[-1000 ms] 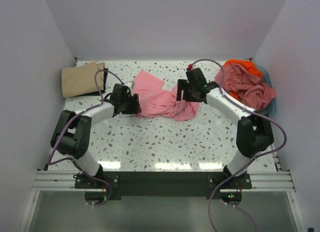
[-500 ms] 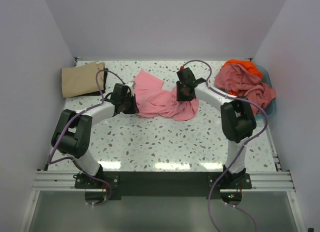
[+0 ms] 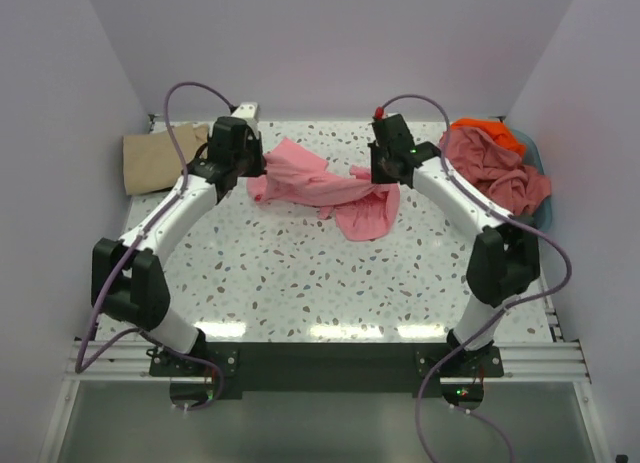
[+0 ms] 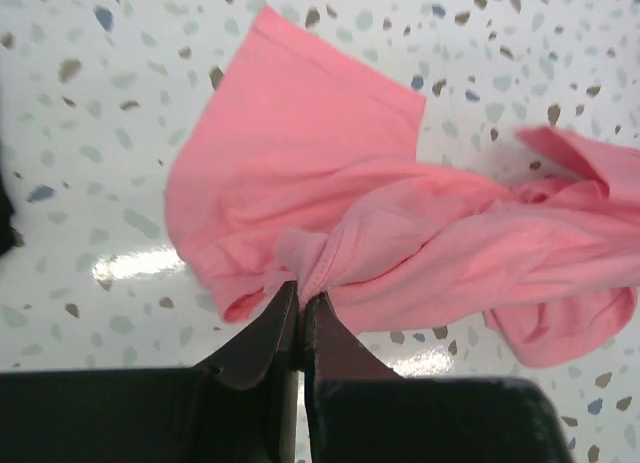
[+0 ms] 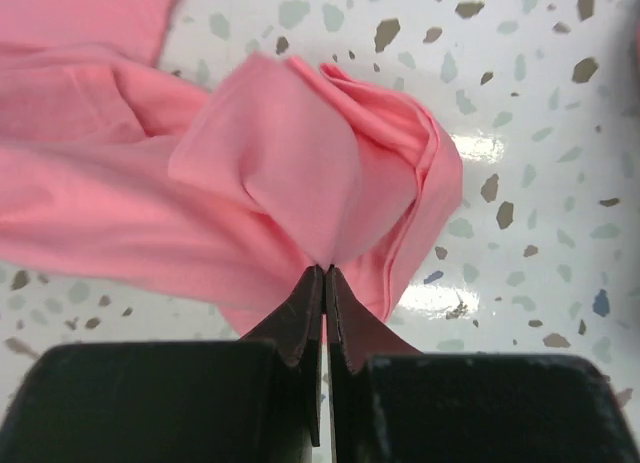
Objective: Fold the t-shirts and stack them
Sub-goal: Flatten the tshirt out
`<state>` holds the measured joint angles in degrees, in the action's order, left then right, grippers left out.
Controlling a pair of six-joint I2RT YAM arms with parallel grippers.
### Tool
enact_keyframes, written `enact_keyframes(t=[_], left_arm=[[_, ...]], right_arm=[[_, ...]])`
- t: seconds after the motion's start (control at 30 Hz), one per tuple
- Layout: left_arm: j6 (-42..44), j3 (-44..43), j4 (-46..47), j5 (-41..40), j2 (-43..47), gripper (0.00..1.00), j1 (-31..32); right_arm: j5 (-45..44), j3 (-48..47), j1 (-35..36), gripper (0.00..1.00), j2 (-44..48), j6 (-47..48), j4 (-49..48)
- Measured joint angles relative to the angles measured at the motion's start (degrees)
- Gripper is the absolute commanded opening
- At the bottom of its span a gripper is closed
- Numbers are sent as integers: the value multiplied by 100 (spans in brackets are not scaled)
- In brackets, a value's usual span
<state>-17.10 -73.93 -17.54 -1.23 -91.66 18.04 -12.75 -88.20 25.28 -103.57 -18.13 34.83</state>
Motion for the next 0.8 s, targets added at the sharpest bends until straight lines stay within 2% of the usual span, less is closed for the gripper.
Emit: enact_keyframes(t=[0.13,0.2,0.27,0.33,0.37,0.47,0.53,0.6,0.8], left_arm=[[120,-17,-105,-433,691,0,0],[120,109,-195,-693,1036,5,0],[63,315,-420,-942,1355,26,0],[-92,494,-767,-1139,1537,44,2],[-190,595,-977,-1259,1593,62,4],[-568,837,-1633,-1611,1626,77,4],[-719,960,-1937,-1779,1626,81,2],[-772,984,-2081,-1829,1606,82,2],[-713,326,-1716,-1449,780,81,52]], right_arm=[[-15,149,203,0,1082,282,181],[-7,356,511,0,1598,369,389],[83,713,822,2,1998,354,549],[304,1176,1051,17,2293,284,835],[409,1438,1080,31,2396,236,966],[553,2039,1025,55,2490,140,1637],[592,2234,992,62,2490,107,1989],[605,2288,992,64,2496,81,2197],[621,2227,975,63,2378,-157,1932]])
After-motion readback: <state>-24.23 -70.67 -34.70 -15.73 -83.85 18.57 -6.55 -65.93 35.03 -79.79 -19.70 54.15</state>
